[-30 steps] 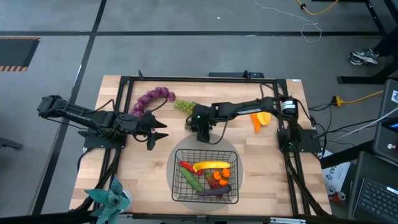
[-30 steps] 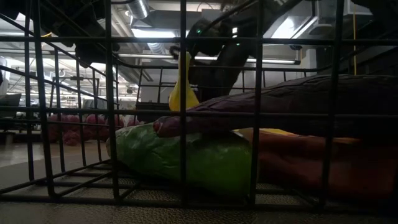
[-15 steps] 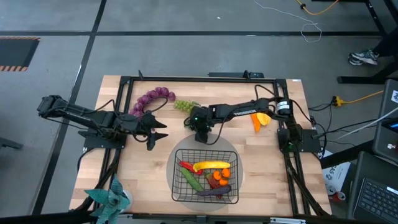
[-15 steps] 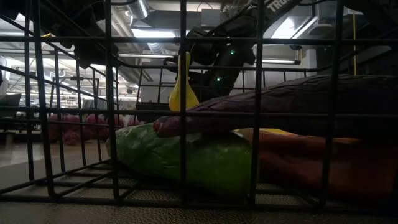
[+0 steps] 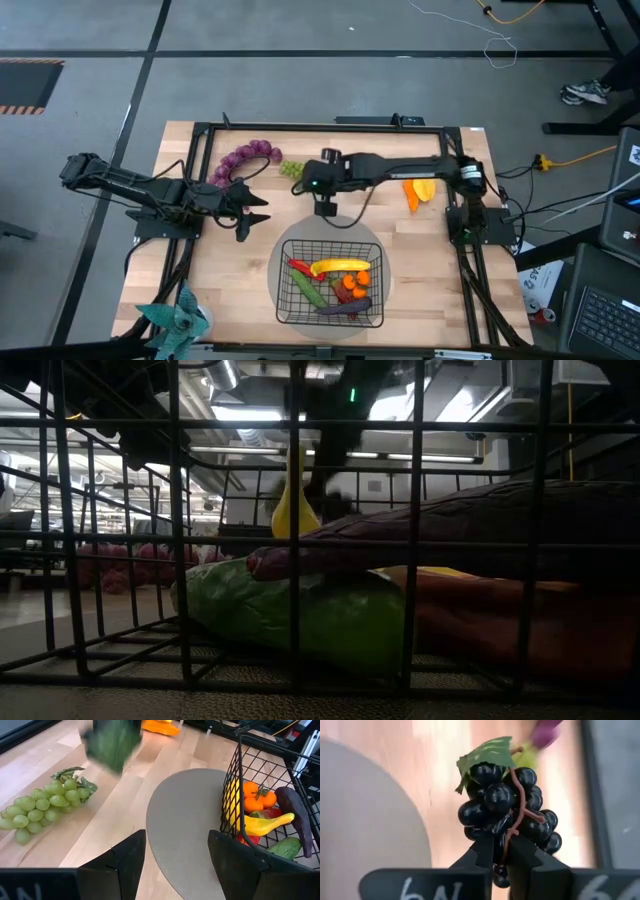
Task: Build produce basket
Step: Put the black grapes into the wire basket, then put the green grapes into the wire basket
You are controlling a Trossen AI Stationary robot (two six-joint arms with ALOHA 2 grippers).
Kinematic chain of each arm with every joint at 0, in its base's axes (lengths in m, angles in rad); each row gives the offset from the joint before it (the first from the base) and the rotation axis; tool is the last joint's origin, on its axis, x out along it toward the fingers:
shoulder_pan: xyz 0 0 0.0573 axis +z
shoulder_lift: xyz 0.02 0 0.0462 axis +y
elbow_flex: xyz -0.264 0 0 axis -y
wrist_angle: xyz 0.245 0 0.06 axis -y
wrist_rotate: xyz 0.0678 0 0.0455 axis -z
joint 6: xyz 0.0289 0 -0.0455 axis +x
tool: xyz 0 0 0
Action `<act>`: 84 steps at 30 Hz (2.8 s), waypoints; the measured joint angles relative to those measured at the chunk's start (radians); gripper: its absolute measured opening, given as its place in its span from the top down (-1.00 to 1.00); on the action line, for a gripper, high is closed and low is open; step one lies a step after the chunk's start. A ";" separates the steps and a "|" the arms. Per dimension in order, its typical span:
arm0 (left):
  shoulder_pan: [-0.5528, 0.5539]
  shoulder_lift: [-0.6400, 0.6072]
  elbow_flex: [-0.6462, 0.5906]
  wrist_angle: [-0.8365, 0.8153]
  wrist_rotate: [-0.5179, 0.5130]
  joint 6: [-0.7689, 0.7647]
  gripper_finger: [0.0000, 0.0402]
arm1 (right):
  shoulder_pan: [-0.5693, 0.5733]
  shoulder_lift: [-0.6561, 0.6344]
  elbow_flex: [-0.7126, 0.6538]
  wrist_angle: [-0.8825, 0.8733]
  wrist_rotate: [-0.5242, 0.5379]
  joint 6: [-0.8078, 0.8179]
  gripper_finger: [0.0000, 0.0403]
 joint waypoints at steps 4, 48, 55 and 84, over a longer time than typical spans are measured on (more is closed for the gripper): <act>0.000 0.000 0.000 0.000 0.000 0.000 -0.05 | 0.039 -0.055 0.126 -0.111 0.042 -0.024 0.85; 0.000 0.000 0.000 -0.019 0.000 0.005 -0.05 | 0.329 -0.091 0.225 -0.028 -0.426 0.082 -0.15; 0.000 0.000 0.000 -0.019 0.000 0.005 -0.05 | 0.305 -0.092 0.225 -0.049 -0.065 0.102 -0.16; 0.212 0.133 0.053 0.219 0.010 -0.075 -0.05 | 0.158 -0.282 0.184 -0.657 0.229 0.474 -0.12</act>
